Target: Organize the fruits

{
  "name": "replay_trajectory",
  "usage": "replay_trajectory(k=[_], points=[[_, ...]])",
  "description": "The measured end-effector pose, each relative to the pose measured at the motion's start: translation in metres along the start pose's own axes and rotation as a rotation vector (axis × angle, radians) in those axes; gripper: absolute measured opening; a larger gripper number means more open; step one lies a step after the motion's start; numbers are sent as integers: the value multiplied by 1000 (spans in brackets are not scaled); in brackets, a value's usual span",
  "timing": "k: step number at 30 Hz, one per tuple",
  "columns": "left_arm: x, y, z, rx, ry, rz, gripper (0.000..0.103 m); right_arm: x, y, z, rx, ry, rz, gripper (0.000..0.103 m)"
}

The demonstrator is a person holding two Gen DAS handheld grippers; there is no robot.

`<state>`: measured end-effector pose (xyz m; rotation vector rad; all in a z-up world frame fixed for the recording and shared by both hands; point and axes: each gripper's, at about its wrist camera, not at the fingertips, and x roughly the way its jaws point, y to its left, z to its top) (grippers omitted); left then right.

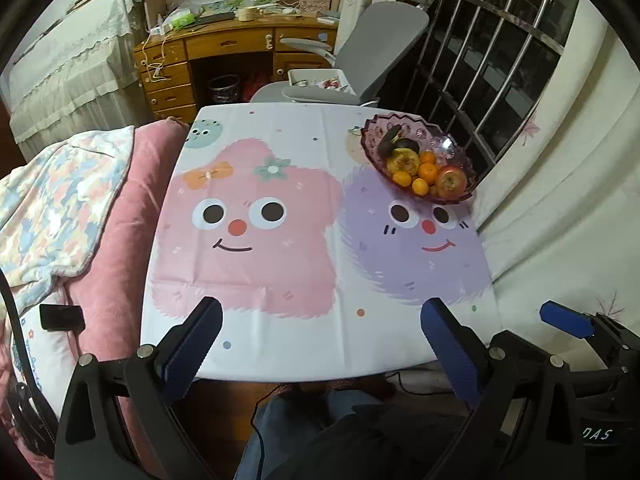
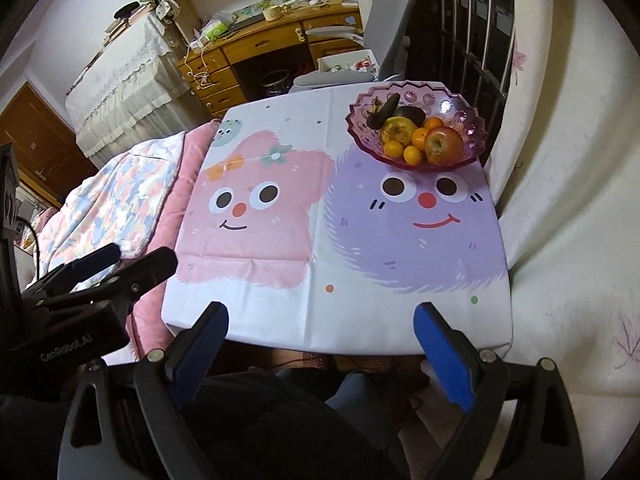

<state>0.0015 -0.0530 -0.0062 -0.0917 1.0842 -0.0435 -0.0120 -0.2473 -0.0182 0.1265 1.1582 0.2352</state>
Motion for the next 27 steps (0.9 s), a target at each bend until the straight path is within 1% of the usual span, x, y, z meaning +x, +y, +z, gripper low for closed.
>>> replay_trajectory(k=[2, 3, 5, 6, 11, 14, 22, 27], points=[[-1, 2, -1, -2, -4, 18, 100, -1, 1, -1, 6, -9, -2, 95], [-2, 3, -2, -4, -11, 28, 103, -2, 2, -1, 8, -16, -2, 96], [-3, 5, -4, -9, -19, 40, 102, -3, 3, -1, 10, -35, -2, 103], [-3, 7, -5, -11, -22, 46, 102, -4, 4, -2, 9, -45, -1, 103], [-5, 14, -6, -30, -46, 76, 103, -1, 8, -4, 10, -52, 7, 103], [-5, 15, -5, -26, -56, 77, 103, -1, 9, -3, 9, -64, 9, 103], [-1, 15, -1, -24, -57, 95, 103, -2, 11, 2, 4, -89, -8, 103], [-2, 16, 0, -24, -63, 107, 103, -1, 11, 3, 1, -91, -8, 103]])
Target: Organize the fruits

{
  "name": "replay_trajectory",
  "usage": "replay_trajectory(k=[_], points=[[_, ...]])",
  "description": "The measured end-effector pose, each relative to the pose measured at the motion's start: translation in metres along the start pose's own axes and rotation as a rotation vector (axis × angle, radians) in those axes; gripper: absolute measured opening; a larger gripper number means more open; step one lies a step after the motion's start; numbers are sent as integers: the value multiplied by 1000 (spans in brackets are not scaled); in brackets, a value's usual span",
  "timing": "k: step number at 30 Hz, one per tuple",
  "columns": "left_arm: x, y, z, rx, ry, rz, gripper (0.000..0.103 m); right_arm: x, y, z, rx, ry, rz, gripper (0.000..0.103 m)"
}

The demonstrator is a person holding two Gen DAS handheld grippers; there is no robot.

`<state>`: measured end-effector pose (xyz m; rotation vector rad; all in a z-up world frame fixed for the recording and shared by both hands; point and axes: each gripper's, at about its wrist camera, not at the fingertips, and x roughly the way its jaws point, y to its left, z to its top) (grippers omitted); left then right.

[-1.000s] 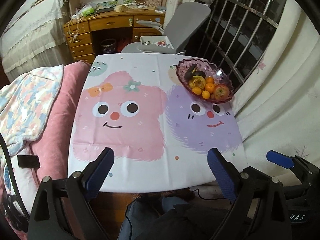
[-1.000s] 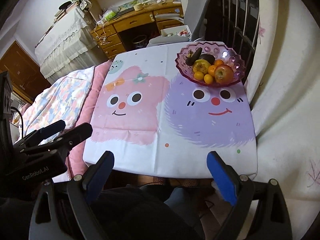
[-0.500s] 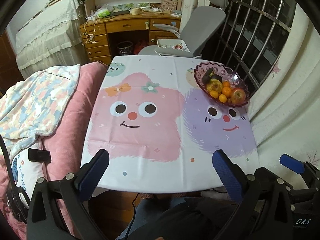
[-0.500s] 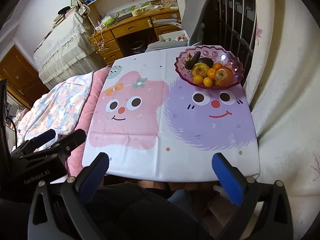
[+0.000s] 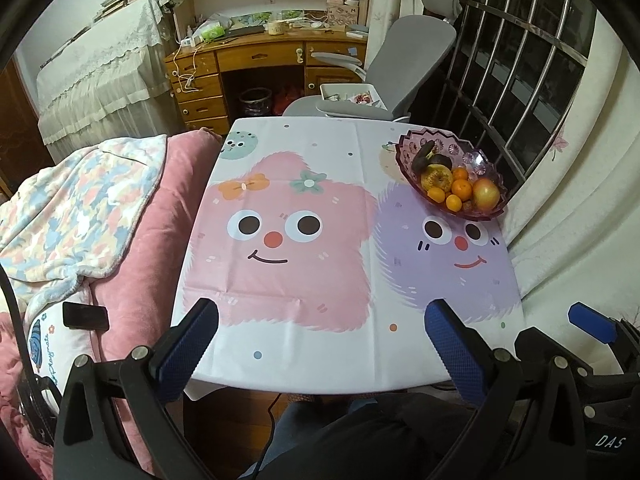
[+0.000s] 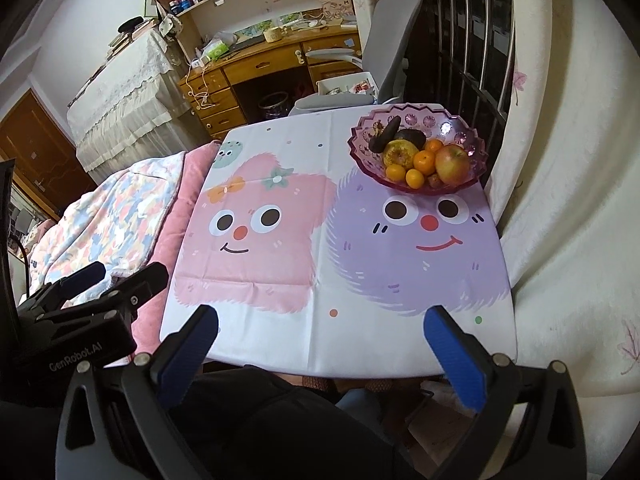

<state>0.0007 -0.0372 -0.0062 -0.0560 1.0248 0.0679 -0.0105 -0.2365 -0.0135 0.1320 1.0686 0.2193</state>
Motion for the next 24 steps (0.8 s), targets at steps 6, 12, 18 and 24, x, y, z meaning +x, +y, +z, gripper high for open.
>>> replay_trajectory(k=[6, 12, 18, 24], points=[[-1, 3, 1, -7, -7, 8, 103, 2, 2, 3, -6, 1, 3, 103], [-2, 5, 2, -11, -13, 10, 103, 3, 4, 5, -14, 4, 3, 103], [-2, 5, 2, -11, -11, 11, 103, 4, 6, 4, -15, 7, 0, 103], [-1, 5, 2, -6, -7, 9, 103, 4, 6, 4, -14, 8, 1, 103]])
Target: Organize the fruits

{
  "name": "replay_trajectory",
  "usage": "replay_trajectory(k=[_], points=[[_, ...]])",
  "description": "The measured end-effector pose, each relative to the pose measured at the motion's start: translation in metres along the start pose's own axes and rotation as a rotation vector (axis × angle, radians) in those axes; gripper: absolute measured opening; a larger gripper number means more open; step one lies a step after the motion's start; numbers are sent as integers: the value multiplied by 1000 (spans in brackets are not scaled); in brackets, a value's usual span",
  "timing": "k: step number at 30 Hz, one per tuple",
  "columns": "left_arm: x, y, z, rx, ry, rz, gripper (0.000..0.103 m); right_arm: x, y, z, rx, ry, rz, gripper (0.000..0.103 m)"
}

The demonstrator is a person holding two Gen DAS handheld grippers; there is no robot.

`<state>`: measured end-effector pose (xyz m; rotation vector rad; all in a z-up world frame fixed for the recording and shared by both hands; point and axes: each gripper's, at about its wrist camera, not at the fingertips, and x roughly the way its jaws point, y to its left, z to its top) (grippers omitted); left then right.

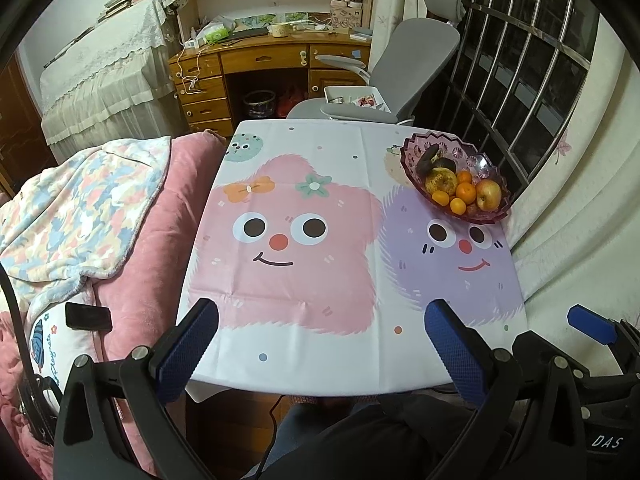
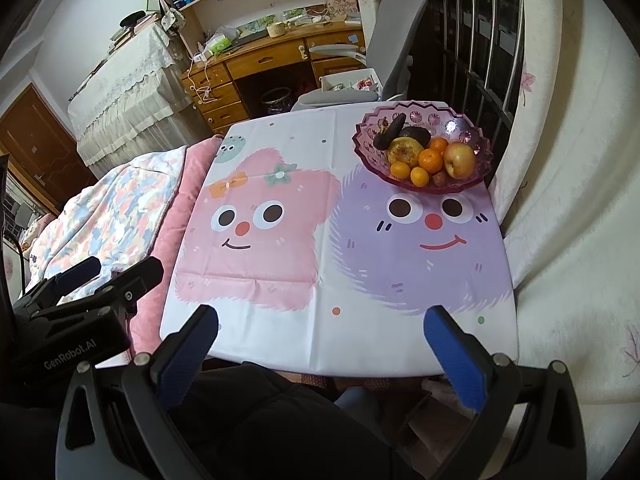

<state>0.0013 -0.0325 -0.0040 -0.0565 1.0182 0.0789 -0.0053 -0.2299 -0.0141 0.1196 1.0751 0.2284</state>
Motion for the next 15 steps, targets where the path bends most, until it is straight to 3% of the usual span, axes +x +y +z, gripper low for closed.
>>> replay_trajectory(k=[15], points=[[1, -1, -1, 4, 2, 2, 103, 2, 0, -2, 0, 4, -1, 103]])
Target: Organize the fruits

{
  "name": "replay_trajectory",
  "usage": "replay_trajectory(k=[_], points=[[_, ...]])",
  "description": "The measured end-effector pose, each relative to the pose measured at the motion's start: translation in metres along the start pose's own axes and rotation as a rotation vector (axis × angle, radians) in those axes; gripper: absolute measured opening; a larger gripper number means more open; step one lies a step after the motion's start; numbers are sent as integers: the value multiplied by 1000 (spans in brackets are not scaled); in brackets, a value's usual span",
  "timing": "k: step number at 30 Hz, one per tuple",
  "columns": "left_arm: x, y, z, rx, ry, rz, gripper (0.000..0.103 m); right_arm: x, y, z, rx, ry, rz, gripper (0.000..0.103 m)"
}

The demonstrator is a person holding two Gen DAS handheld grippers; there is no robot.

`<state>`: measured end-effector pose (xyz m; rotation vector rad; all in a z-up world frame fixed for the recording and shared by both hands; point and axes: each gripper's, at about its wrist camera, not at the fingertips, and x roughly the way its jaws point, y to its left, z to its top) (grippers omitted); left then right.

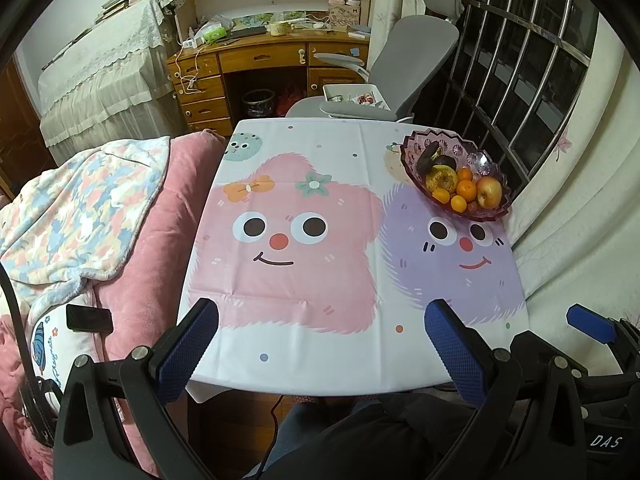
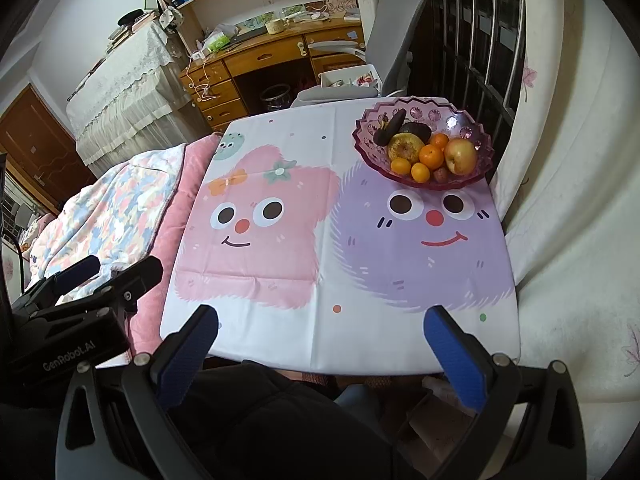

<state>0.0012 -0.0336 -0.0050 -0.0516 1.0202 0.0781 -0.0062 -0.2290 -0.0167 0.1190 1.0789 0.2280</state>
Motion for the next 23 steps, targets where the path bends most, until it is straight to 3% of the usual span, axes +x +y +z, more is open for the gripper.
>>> replay_trajectory(k=[23], points=[[8, 8, 6, 42, 14, -20, 103, 1, -4, 1, 4, 3, -2, 103]])
